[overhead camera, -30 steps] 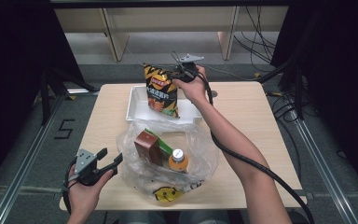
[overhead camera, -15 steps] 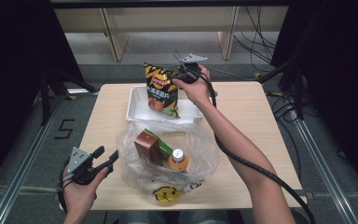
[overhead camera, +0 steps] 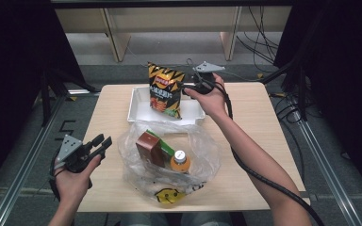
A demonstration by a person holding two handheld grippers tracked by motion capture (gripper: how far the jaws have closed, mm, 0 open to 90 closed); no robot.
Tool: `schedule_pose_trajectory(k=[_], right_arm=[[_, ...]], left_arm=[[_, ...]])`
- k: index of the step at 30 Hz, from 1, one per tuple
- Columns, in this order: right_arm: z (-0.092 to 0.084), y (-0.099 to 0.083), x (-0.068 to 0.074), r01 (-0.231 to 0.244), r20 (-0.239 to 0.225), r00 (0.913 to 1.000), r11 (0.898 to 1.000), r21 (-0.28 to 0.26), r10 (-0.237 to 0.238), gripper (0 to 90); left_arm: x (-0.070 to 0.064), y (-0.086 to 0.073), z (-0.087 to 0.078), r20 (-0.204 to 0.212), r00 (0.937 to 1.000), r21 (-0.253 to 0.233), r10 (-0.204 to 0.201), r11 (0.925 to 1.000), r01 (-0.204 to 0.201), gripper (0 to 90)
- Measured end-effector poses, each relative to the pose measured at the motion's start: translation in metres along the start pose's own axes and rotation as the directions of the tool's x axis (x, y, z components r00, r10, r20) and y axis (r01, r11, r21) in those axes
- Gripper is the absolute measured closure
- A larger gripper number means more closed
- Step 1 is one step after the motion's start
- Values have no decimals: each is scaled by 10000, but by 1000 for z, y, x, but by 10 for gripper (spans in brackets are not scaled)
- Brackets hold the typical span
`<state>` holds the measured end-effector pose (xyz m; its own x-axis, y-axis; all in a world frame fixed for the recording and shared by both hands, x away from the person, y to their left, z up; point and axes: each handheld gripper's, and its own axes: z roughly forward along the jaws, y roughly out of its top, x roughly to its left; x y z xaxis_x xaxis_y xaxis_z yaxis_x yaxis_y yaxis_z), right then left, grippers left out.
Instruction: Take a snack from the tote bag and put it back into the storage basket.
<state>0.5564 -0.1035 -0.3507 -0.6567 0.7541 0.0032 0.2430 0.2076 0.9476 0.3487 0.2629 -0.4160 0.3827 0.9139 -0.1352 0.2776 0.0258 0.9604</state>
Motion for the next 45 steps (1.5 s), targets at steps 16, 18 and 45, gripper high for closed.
schedule_pose_trajectory(k=[16,18,45], right_arm=[[-58,-41,5,-173,-357,9992,9998,130,177,414],[-61,-44,6,-229,-273,9994,9997,81,231,415],[-137,-85,0,-591,-114,9982,9982,136,592,412]], left_arm=[[16,37,114,1645,9862,1654,172,9852,-447,893],[16,40,120,1645,9862,1715,170,9841,-455,893],[-17,48,247,2803,9431,4202,1789,8605,-2881,894]])
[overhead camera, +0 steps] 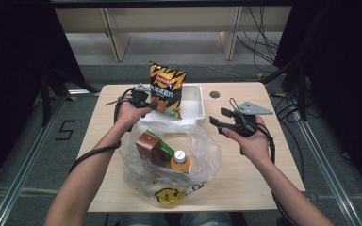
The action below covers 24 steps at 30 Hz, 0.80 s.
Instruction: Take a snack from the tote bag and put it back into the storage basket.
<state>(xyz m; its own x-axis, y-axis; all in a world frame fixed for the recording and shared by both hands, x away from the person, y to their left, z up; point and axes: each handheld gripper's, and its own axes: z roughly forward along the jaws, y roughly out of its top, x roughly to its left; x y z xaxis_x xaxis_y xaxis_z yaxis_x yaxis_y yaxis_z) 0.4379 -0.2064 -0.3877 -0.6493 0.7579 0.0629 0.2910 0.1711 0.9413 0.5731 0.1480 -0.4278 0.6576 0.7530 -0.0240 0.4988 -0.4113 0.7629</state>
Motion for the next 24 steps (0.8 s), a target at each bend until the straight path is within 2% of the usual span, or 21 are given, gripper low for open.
schedule_pose_trajectory(k=[2,3,6,7,9,11,12,13,14,15,18,19,24], right_arm=[[-2,0,0,-124,108,9999,9999,-82,125,412],[-3,1,0,-111,165,9998,9997,-236,115,412],[-4,1,0,-238,115,9996,9996,-172,240,412],[-3,0,-2,-191,-2,9998,9998,-109,191,412],[-4,0,-2,-221,106,9997,9997,-100,222,412],[-3,-1,-1,-320,199,9993,9992,-224,325,412],[-2,-1,-2,-203,286,9994,9993,-329,212,412],[-4,-1,-1,-381,153,9992,9993,-39,381,412],[-4,-1,-1,-381,153,9992,9993,-39,381,412],[-3,-1,-3,-177,156,9997,9997,-176,180,412],[-4,-1,-3,-184,175,9997,9997,-167,187,413],[-5,-1,-2,-405,148,9991,9992,-2,405,413],[-5,-1,-4,-232,115,9997,9997,-77,232,413]], left_arm=[[-2,2,6,35,10000,171,42,9998,-42,894],[-4,5,12,47,9998,324,214,9992,-215,894],[-5,6,16,7,9996,473,267,9985,-267,894],[-6,7,20,62,9993,662,362,9971,-365,894],[-6,9,24,121,9989,776,453,9959,-461,894],[-6,11,27,81,9990,807,447,9957,-452,894],[-6,12,29,78,9988,851,473,9952,-478,894],[-5,13,30,59,9987,890,507,9947,-510,894],[-5,13,30,59,9987,890,507,9947,-510,894],[-5,14,34,69,9984,945,557,9939,-561,894],[-5,15,37,85,9980,1079,619,9922,-624,894],[-6,15,40,92,9976,1152,687,9909,-693,894],[-7,15,46,-95,9977,1083,666,9920,-652,894]])
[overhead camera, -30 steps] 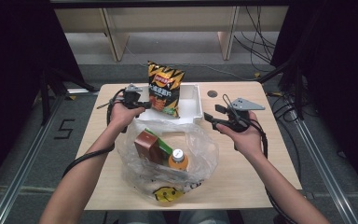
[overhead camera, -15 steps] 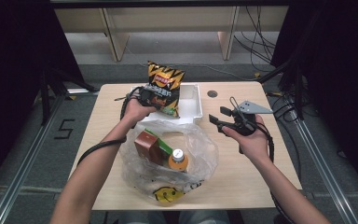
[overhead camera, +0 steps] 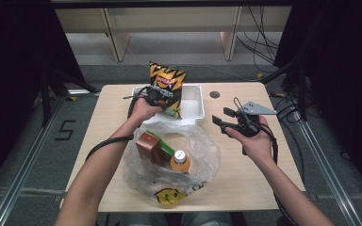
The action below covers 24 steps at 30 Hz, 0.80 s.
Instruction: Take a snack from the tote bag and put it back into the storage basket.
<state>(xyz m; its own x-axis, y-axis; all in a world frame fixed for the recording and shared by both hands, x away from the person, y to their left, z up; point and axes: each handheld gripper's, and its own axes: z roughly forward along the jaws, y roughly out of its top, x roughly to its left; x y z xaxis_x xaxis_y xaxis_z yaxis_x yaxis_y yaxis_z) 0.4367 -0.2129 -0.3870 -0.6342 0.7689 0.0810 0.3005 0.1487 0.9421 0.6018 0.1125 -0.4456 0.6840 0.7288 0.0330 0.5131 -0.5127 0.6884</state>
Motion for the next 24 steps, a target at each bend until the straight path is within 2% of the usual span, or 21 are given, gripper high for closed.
schedule_pose_trajectory(k=[1,7,8,10,11,12,14,15,18,19,24], right_arm=[[1,-1,0,-142,-54,9999,9999,-49,142,412],[0,-1,0,-66,109,9999,9999,-114,67,412],[0,0,-1,91,75,9999,9999,-105,-90,412],[1,-1,-1,-50,-96,9999,10000,-67,49,413],[1,-1,-2,210,87,9997,9995,-216,-208,412],[1,-1,-2,120,-22,9999,9998,-182,-121,413],[1,-1,-2,113,-30,9999,9998,-180,-114,412],[0,-1,-1,-93,-6,10000,9999,42,93,412],[0,-2,-2,-80,53,10000,10000,54,79,412],[1,-2,-4,132,95,9999,9999,-62,-131,412],[1,-2,-3,31,86,10000,10000,-93,-30,412]], left_arm=[[0,0,1,21,10000,-1,-14,10000,14,894],[1,2,5,-76,9999,61,-95,9999,95,894],[1,3,6,-61,9999,56,-93,9999,93,894],[0,4,6,-118,9999,41,-57,10000,57,894],[0,5,6,-21,10000,100,-29,9999,29,894],[-1,6,7,-144,9999,-6,-55,10000,55,894],[-1,6,7,-128,9999,-15,-51,10000,51,894],[-1,7,8,-108,9999,23,-33,10000,34,894],[-1,8,10,-101,9999,70,16,10000,-16,894],[-1,9,11,-146,9999,51,21,10000,-20,894],[-3,11,13,-197,9998,-11,66,10000,-66,894]])
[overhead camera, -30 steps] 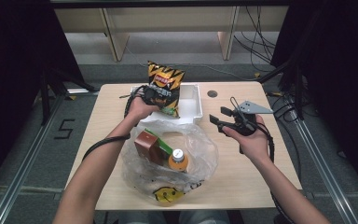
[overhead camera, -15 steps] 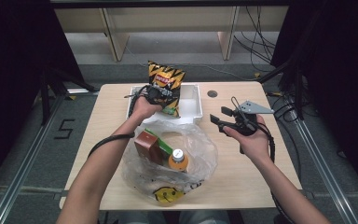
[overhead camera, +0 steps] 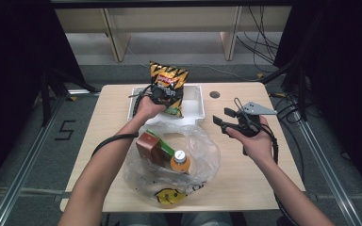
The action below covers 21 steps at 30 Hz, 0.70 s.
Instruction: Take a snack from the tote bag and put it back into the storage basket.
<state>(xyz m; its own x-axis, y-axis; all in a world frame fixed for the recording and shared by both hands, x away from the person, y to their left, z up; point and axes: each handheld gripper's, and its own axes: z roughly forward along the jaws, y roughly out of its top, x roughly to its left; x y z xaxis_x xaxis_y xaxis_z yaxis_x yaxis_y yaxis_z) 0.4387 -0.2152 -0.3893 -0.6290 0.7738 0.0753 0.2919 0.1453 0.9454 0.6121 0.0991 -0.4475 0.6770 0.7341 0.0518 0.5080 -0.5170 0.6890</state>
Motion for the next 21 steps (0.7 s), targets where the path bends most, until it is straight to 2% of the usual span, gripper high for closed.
schedule_pose_trajectory(k=[2,6,7,9,13,14,15,21], right_arm=[[0,-1,2,-255,-85,9996,9995,174,257,413],[1,-2,-1,-142,-131,9998,9997,177,145,412],[1,-2,-2,62,6,10000,10000,46,-62,412],[1,-2,-1,-89,-104,9999,9999,147,90,412],[2,-2,-1,-23,-223,9997,9999,127,26,412],[2,-2,-1,-23,-223,9997,9999,127,26,412],[1,-1,1,-285,-177,9994,9994,195,289,413],[0,-1,1,-285,-167,9994,9994,195,289,413]], left_arm=[[0,1,1,28,10000,6,5,10000,-5,894],[-1,2,2,-30,10000,-3,35,10000,-35,894],[-1,4,2,27,10000,52,70,10000,-70,894],[-2,4,3,3,10000,30,58,10000,-58,894],[-3,4,4,-66,10000,-100,-46,9999,45,894],[-3,4,4,-66,10000,-100,-46,9999,45,894],[-4,4,5,-83,10000,-100,-41,9999,41,894],[-4,5,6,-68,10000,-47,30,10000,-31,894]])
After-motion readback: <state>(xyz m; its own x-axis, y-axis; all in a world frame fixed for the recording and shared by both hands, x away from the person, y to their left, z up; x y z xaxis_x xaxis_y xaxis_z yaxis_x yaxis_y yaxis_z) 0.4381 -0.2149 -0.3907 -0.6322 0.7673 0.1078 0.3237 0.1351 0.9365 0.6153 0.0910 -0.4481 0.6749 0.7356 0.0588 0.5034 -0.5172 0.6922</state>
